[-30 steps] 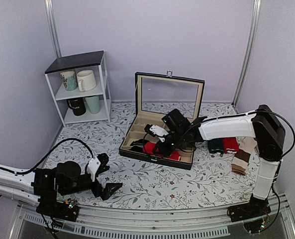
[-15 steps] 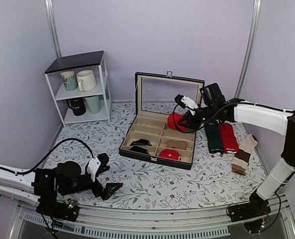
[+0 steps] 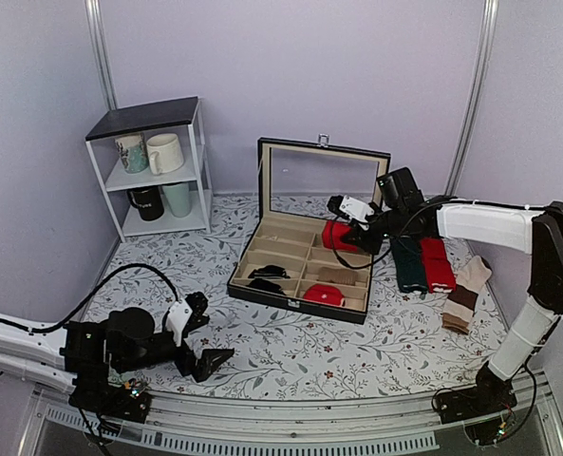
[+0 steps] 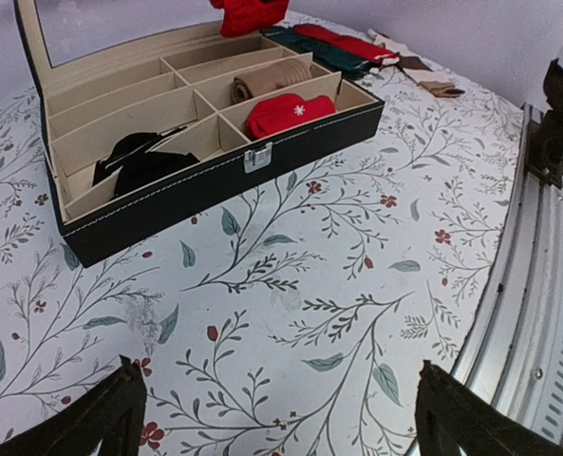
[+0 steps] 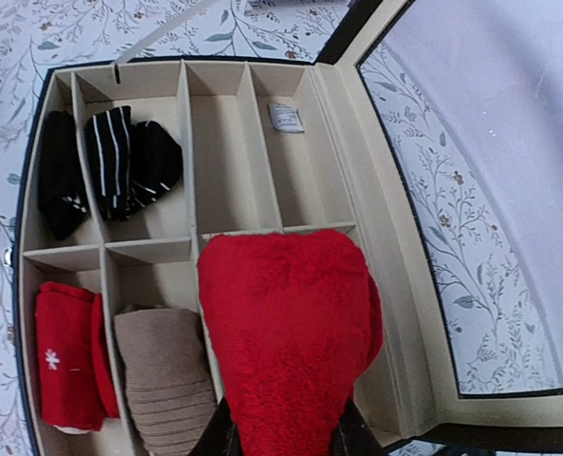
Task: Roll the socks
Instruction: Move the storage box to the center of the board.
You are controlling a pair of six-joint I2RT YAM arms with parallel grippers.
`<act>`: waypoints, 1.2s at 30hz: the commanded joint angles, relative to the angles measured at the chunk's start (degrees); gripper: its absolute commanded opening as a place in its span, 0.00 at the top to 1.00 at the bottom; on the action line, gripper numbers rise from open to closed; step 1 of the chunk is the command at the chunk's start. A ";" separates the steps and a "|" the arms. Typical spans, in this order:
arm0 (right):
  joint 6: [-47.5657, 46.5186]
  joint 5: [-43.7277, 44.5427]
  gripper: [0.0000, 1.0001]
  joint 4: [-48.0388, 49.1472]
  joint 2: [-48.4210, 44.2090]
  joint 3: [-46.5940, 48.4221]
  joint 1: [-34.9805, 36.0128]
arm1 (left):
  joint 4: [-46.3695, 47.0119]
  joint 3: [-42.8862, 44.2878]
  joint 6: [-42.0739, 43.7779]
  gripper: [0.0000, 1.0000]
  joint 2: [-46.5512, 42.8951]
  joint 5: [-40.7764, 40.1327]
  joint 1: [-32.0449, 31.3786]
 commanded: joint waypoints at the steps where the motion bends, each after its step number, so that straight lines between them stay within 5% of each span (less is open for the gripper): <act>1: -6.31 5.31 0.98 7.18 1.82 -0.83 -0.46 | 1.11 -1.06 0.38 0.00 -0.92 0.02 0.84; 36: -5.50 -0.99 0.98 -4.29 12.29 1.02 1.09 | 1.29 -1.23 0.89 0.00 -1.05 0.99 0.91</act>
